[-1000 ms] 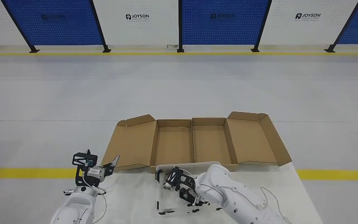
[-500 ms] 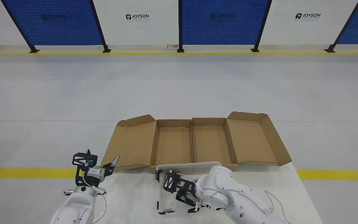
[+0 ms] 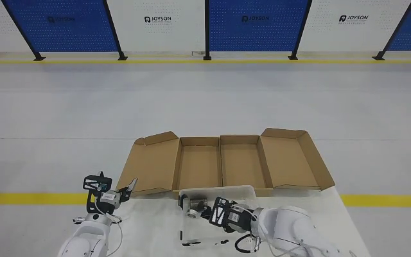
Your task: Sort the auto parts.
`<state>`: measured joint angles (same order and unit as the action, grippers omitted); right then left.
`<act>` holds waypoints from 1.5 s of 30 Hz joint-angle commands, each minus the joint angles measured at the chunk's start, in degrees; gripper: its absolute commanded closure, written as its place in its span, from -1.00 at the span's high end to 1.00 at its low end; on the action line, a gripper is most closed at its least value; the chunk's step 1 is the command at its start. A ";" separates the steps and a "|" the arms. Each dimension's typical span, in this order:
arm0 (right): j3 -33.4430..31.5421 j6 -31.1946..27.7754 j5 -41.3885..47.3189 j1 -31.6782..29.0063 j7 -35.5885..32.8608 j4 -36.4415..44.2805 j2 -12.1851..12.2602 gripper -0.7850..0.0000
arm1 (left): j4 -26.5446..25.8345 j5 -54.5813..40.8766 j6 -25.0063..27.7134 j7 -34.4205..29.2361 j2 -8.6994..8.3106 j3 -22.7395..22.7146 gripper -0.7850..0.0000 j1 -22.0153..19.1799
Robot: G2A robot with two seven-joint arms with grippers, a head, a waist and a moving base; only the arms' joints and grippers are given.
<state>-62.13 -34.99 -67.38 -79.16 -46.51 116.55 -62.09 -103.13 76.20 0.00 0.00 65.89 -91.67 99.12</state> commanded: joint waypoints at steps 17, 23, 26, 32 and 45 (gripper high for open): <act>-10.68 -4.39 12.80 -4.11 15.05 2.70 1.24 -1.00 | 0.00 0.00 0.00 0.00 0.00 0.00 1.00 0.00; -21.26 -1.17 17.41 -5.61 17.83 6.78 2.08 -1.00 | 0.00 0.00 0.00 0.00 0.00 0.00 1.00 0.00; -21.22 5.72 17.01 -1.81 15.20 3.71 1.89 -1.00 | 0.00 0.00 0.00 0.00 0.00 0.00 1.00 0.00; -12.89 14.98 19.12 14.02 6.42 -12.44 0.61 -1.00 | 0.00 0.00 0.00 0.00 0.00 0.00 1.00 0.00; 10.53 29.21 12.14 37.01 3.83 -47.10 -5.97 -1.00 | 0.00 0.00 0.00 0.00 0.00 0.00 1.00 0.00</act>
<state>-52.72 -7.35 -53.90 -43.14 -42.73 71.46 -67.70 -103.13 76.20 0.00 0.00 65.89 -91.67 99.12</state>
